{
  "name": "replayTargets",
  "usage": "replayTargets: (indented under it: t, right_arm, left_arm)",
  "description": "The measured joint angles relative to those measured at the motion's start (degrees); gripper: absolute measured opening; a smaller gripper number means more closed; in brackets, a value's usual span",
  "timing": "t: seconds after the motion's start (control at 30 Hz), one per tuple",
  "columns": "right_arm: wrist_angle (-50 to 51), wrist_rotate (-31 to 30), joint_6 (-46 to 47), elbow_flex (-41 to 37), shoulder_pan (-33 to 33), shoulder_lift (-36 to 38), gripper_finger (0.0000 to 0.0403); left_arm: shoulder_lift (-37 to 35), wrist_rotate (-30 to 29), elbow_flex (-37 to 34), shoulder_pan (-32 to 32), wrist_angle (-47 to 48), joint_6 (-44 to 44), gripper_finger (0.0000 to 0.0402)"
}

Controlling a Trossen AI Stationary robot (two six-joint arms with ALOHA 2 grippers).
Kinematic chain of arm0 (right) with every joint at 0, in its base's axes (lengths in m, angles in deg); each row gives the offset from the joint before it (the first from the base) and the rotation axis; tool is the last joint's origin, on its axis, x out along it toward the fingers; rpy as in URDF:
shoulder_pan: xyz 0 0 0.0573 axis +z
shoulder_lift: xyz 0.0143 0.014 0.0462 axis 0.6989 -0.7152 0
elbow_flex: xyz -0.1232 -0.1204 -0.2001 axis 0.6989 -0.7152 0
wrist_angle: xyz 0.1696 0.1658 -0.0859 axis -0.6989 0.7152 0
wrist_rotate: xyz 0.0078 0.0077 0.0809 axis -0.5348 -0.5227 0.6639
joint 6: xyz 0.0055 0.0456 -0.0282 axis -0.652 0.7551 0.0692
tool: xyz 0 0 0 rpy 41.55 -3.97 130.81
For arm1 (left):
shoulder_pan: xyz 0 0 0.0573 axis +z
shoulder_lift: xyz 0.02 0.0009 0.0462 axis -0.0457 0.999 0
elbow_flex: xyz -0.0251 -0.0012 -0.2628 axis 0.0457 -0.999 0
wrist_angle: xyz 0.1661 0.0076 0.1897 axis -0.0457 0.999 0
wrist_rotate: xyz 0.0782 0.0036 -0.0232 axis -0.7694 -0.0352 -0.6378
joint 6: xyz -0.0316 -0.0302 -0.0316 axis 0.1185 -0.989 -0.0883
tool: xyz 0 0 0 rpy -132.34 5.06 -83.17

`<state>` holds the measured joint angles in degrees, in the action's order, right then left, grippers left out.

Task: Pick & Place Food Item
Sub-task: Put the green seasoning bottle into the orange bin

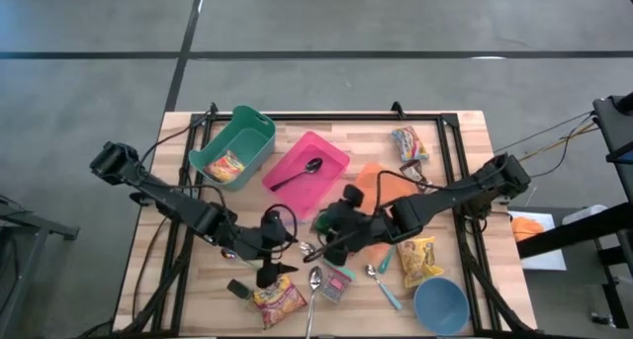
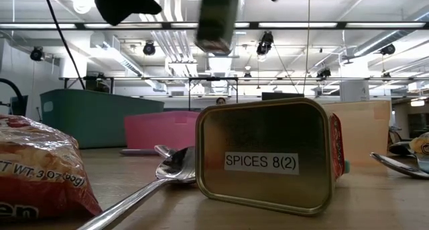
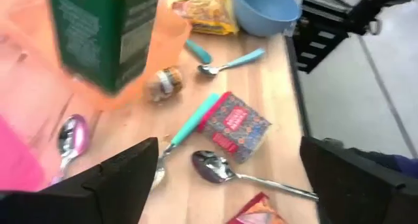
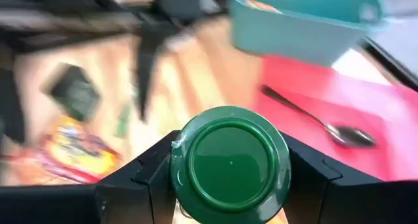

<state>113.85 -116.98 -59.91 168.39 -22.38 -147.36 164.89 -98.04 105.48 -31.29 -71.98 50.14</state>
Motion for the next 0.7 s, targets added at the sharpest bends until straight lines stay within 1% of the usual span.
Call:
replayTargets:
  t: [0.1,0.2,0.33,0.4,0.57,0.7]
  right_arm:
    - [2.49,-1.22,2.85,-2.16,0.22,1.17,0.0194]
    - [3.5,-2.37,5.49,-6.07,0.26,3.73,0.0194]
    - [3.21,-2.85,10.08,-13.44,0.06,8.81,0.0194]
    - [2.8,-3.19,12.36,-17.5,0.1,11.99,0.0194]
    - [0.63,-5.3,18.11,-26.37,-0.31,17.85,0.0194]
    - [-5.69,-5.52,19.22,-31.8,-2.01,19.23,0.0194]
  left_arm:
    - [0.0,-1.51,-0.04,-1.47,0.01,0.27,0.0351]
    - [-0.28,-3.98,-0.04,-3.49,0.71,0.95,0.0339]
    - [-0.72,-11.6,-0.04,-6.62,1.51,3.27,0.0325]
    - [-0.83,-14.26,-0.04,-7.92,1.49,3.44,0.0319]
    - [-1.23,-16.71,-0.04,-9.91,2.53,5.14,0.0317]
    - [-2.44,-16.9,0.11,-10.02,4.6,5.18,0.0317]
